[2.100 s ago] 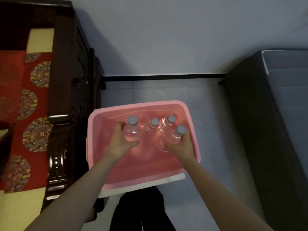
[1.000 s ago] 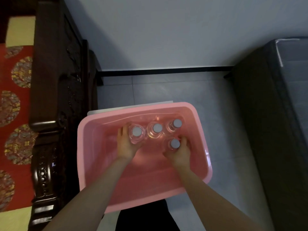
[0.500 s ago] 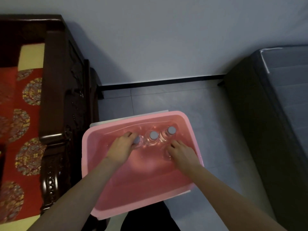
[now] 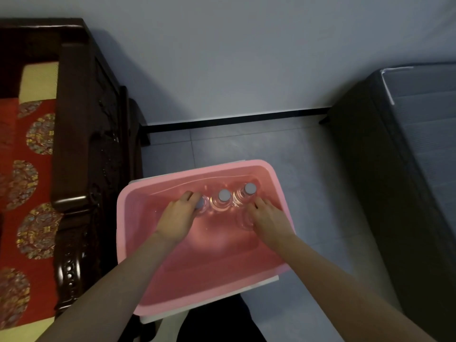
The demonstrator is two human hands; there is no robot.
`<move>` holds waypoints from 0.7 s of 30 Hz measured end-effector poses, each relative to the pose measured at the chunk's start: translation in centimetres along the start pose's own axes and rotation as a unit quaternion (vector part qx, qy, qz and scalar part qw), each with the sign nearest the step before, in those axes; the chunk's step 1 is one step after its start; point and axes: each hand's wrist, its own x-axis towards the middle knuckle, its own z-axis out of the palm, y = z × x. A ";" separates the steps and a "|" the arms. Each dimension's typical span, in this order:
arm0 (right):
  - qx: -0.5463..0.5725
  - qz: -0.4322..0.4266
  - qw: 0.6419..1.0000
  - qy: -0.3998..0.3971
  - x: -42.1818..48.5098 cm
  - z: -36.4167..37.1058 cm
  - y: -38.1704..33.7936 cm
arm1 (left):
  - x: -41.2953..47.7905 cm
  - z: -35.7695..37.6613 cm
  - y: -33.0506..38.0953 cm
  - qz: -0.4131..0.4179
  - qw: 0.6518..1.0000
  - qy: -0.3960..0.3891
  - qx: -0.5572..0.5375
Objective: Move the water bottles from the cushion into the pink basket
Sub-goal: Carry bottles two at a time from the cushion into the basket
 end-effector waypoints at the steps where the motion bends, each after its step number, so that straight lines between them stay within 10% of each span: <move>1: 0.003 0.003 1.000 0.000 -0.1 0.0 -0.1 | 0.0 0.0 -0.1 -0.002 1.000 -0.005 0.004; 9: 0.029 0.034 0.998 0.045 -0.7 -3.4 -0.5 | 0.1 -3.1 0.2 0.003 0.999 -0.003 -0.039; 15: 0.233 0.090 0.944 0.217 -2.4 -10.3 -2.1 | -4.2 -10.9 1.0 -0.051 0.929 0.202 -0.305; 21: 0.256 0.022 0.934 0.249 -3.5 -14.8 -5.0 | -13.9 -17.4 -1.4 -0.122 0.855 0.372 -0.339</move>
